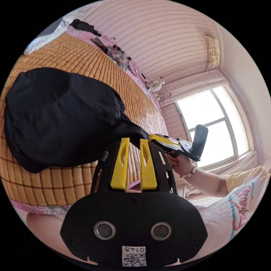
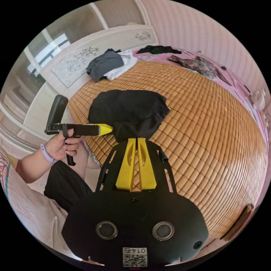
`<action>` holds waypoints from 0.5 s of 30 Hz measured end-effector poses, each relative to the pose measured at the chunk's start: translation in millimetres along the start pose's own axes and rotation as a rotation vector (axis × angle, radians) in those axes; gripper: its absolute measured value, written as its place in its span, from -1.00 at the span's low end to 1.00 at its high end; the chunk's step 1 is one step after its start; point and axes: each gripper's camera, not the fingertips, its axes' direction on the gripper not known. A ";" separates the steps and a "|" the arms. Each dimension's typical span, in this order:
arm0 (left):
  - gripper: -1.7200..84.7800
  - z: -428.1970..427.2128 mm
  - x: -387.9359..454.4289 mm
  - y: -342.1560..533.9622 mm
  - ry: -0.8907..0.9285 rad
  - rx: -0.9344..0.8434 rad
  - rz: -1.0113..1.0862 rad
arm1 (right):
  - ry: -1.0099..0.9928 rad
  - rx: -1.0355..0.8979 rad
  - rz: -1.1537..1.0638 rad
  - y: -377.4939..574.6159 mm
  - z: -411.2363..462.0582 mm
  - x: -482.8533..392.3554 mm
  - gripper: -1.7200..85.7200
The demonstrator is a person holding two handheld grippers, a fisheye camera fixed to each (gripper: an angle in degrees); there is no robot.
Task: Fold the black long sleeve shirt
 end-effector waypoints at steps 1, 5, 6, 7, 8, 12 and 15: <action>-0.85 0.7 5.1 10.4 -0.010 -0.003 0.004 | 0.005 0.009 0.064 26.5 -13.8 14.0 -0.95; -0.79 -22.4 35.3 64.3 -0.281 0.015 0.050 | -0.002 0.053 0.180 87.3 -48.0 40.7 -0.95; -0.77 -30.1 44.2 72.1 -0.374 0.030 0.071 | -0.013 0.069 0.199 101.7 -56.7 45.6 -0.95; -0.76 -31.9 48.4 74.6 -0.417 0.030 0.082 | -0.038 0.097 0.220 113.9 -65.3 49.5 -0.95; -0.74 -30.1 56.9 77.6 -0.489 0.006 0.124 | -0.057 0.116 0.230 119.1 -69.7 51.1 -0.95; -0.68 1.0 92.9 80.7 -0.502 -0.146 0.249 | -0.231 0.258 0.288 137.1 -101.4 59.2 -0.95; -0.66 23.0 129.2 86.6 -0.486 -0.167 0.358 | -0.372 0.346 0.293 132.6 -127.4 65.1 -0.95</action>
